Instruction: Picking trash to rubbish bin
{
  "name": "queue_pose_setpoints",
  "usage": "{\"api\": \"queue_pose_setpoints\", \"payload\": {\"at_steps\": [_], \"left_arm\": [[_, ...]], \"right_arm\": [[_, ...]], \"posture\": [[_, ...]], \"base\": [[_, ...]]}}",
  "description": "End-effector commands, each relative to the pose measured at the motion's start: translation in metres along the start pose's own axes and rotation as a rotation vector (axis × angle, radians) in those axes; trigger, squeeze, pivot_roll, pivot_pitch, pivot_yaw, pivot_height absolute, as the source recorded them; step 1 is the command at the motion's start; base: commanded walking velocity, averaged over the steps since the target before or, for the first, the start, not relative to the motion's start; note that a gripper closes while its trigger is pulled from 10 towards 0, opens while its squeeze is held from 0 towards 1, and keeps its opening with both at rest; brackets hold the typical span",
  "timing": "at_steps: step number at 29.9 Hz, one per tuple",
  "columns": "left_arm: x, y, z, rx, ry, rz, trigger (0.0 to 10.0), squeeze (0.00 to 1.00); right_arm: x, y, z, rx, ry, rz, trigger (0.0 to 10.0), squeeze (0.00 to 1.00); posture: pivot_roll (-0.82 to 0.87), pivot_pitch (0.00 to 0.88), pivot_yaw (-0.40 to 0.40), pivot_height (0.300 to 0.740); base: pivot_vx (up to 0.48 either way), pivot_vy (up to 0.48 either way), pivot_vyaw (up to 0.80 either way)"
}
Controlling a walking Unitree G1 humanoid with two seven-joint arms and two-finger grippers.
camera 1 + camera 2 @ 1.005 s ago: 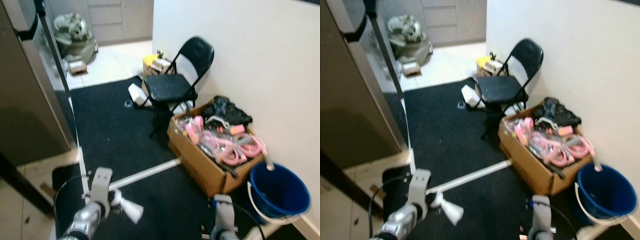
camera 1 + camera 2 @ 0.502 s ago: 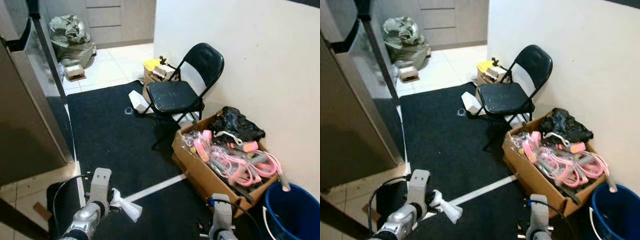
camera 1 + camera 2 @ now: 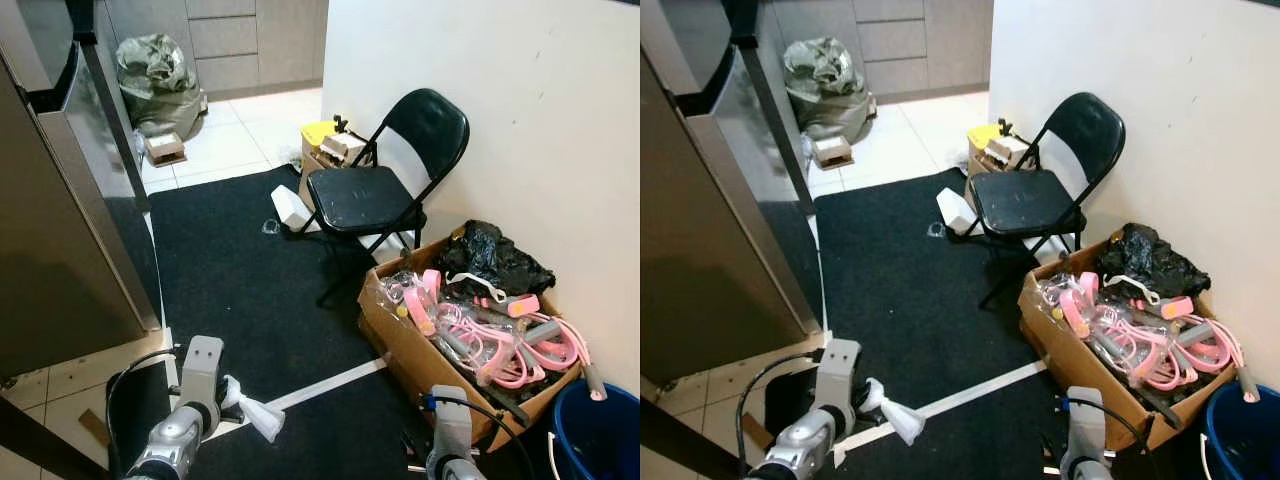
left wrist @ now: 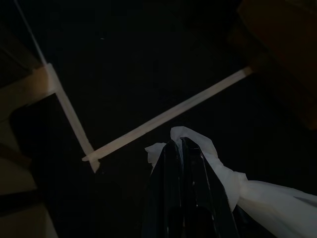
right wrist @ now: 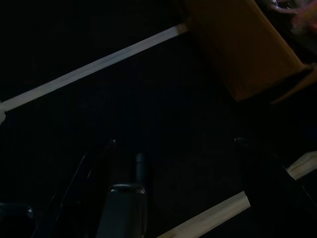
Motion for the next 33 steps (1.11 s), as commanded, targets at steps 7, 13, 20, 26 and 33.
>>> {"api": "queue_pose_setpoints", "payload": {"at_steps": [7, 13, 20, 26, 33], "left_arm": [[-0.005, 0.012, 0.003, 0.061, 0.025, -0.007, 10.0, 0.00], [-0.008, 0.015, 0.004, 0.074, 0.052, -0.022, 10.0, 0.00], [-0.029, 0.019, 0.008, 0.098, 0.171, -0.063, 10.0, 0.00], [-0.027, 0.021, 0.008, 0.107, 0.156, -0.046, 10.0, 0.00], [-0.024, 0.019, 0.006, 0.099, 0.151, -0.044, 10.0, 0.00]], "right_arm": [[-0.003, 0.004, 0.000, 0.021, 0.015, 0.047, 10.0, 0.00], [-0.005, 0.006, 0.000, 0.025, 0.020, 0.043, 10.0, 0.00], [-0.007, 0.005, 0.001, 0.025, 0.032, 0.041, 10.0, 0.00], [-0.011, 0.004, 0.002, 0.027, 0.045, 0.045, 10.0, 0.00], [-0.012, 0.005, 0.002, 0.031, 0.050, 0.048, 10.0, 0.00]], "posture": [[0.02, 0.059, 0.012, 0.740], [0.02, 0.063, 0.019, 0.740], [0.02, 0.066, 0.024, 0.740], [0.02, 0.063, 0.019, 0.740], [0.02, 0.064, 0.021, 0.740]], "base": [[0.000, 0.000, 0.80], [0.000, 0.000, 0.80], [0.000, 0.000, 0.80], [0.000, 0.000, 0.80], [0.000, 0.000, 0.80]]}}
Point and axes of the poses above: a point about 5 cm out from each wrist's last joint towards the gripper, its own z axis pointing back from the gripper into the wrist, its own x axis along the axis of the wrist's last joint, y = z × x, the point moved 4 cm from there along -z, pointing out of the wrist towards the gripper, and after that the axes turned 8 degrees about z, right-handed, at the moved point
